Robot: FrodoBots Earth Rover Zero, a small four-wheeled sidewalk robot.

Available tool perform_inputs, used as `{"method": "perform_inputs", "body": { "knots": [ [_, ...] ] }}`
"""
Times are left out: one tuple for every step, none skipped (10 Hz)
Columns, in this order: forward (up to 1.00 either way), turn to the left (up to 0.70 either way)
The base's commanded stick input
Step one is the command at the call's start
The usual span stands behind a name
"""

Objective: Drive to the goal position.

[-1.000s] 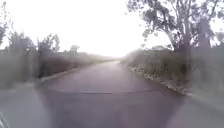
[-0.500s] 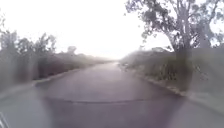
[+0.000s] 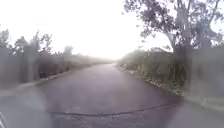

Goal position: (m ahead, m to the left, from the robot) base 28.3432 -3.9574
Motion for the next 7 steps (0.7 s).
{"method": "perform_inputs", "body": {
  "knots": [
    [0.70, 0.00],
    [0.70, 0.00],
    [0.70, 0.00],
    [0.70, 0.00],
    [0.70, 0.00],
    [0.70, 0.00],
    [0.70, 0.00]
  ]
}}
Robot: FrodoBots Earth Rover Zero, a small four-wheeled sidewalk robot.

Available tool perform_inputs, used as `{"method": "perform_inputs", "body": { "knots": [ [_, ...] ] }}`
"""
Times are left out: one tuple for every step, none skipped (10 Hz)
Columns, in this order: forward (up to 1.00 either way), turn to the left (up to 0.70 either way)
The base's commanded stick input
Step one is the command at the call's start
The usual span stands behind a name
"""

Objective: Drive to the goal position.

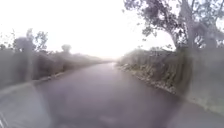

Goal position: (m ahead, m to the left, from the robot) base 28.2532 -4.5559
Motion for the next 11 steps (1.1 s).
{"method": "perform_inputs", "body": {
  "knots": [
    [0.70, 0.00],
    [0.70, -0.02],
    [0.70, -0.07],
    [0.70, -0.13],
    [0.70, -0.14],
    [0.70, -0.14],
    [0.70, -0.14],
    [0.70, -0.14],
    [0.70, -0.14],
    [0.70, -0.14],
    [0.70, -0.14]
  ]
}}
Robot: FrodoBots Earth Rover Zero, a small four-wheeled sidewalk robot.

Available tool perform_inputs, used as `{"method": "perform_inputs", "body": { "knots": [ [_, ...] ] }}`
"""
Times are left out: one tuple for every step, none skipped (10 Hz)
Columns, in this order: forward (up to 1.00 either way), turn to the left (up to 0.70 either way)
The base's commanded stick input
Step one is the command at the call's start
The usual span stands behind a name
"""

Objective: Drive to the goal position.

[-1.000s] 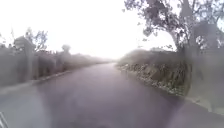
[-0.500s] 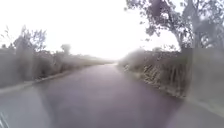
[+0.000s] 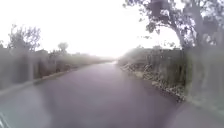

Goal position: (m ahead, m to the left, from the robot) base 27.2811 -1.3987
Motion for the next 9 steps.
{"method": "perform_inputs", "body": {
  "knots": [
    [0.70, 0.00],
    [0.70, 0.00],
    [0.70, 0.00],
    [0.70, 0.00],
    [0.70, 0.00],
    [0.70, 0.00],
    [0.70, 0.00],
    [0.70, 0.00],
    [0.70, 0.00]
  ]
}}
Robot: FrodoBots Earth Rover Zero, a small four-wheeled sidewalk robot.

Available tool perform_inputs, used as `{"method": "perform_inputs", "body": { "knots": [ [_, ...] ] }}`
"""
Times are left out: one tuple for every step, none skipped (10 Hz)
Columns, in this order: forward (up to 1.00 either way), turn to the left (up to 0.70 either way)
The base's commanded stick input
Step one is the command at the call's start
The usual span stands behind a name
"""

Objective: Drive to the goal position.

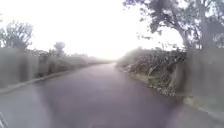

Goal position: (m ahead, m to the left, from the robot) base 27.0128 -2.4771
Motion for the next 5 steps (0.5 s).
{"method": "perform_inputs", "body": {
  "knots": [
    [0.70, 0.00],
    [0.70, 0.00],
    [0.70, 0.00],
    [0.70, 0.00],
    [0.70, 0.00]
  ]
}}
